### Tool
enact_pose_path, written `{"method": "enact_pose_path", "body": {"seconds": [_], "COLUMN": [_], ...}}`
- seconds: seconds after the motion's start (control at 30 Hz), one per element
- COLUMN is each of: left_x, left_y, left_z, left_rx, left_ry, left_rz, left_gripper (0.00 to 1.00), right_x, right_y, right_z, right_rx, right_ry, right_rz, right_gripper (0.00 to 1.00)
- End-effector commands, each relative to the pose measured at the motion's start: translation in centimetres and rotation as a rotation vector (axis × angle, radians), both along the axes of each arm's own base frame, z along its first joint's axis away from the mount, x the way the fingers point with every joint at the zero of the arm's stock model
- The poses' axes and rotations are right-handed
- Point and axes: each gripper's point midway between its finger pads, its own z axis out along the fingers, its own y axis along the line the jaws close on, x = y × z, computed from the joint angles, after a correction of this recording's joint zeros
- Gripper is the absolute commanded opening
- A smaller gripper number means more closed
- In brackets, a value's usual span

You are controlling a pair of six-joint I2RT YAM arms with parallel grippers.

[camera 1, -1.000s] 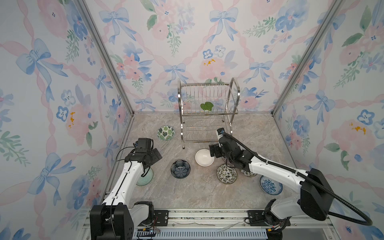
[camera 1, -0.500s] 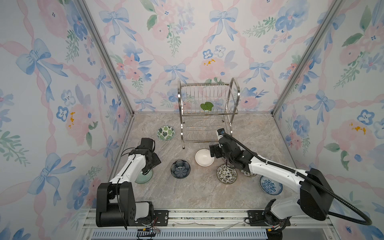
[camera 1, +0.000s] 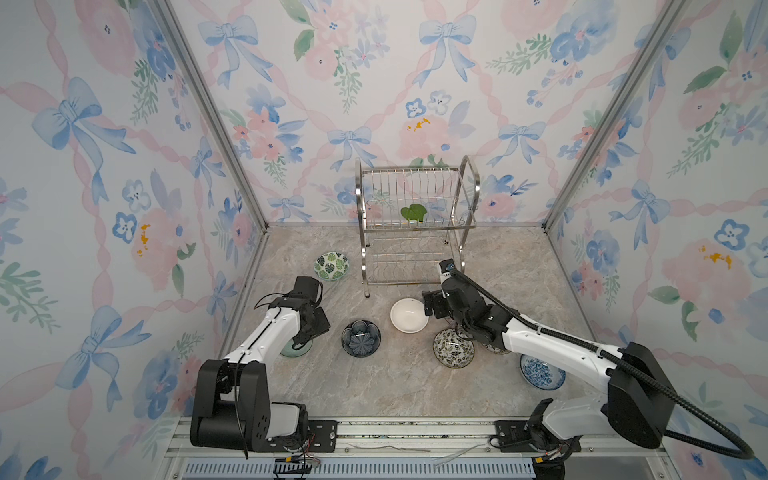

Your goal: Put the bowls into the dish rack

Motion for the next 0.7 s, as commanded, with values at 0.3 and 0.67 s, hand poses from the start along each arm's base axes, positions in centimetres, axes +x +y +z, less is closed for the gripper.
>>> {"method": "enact_pose_path", "body": {"seconds": [0.3, 0.67], "left_x": [-0.4, -1.6], "left_y": [2.8, 6.9], "left_z": [1.8, 0.7], "left_rx": [0.049, 0.118], "left_ry": [-0.020, 0.057], "left_rz": [0.093, 0.242], "left_gripper": [0.47, 0.49], "right_x": [-0.1, 0.1], "right_y": [-0.4, -1.2], "right_z": [-0.3, -0.9], "right_rx": [0.011, 0.024], "right_ry": [-0.010, -0.006], "right_rz": [-0.018, -0.027], "right_gripper": [0.97, 0.97]}}
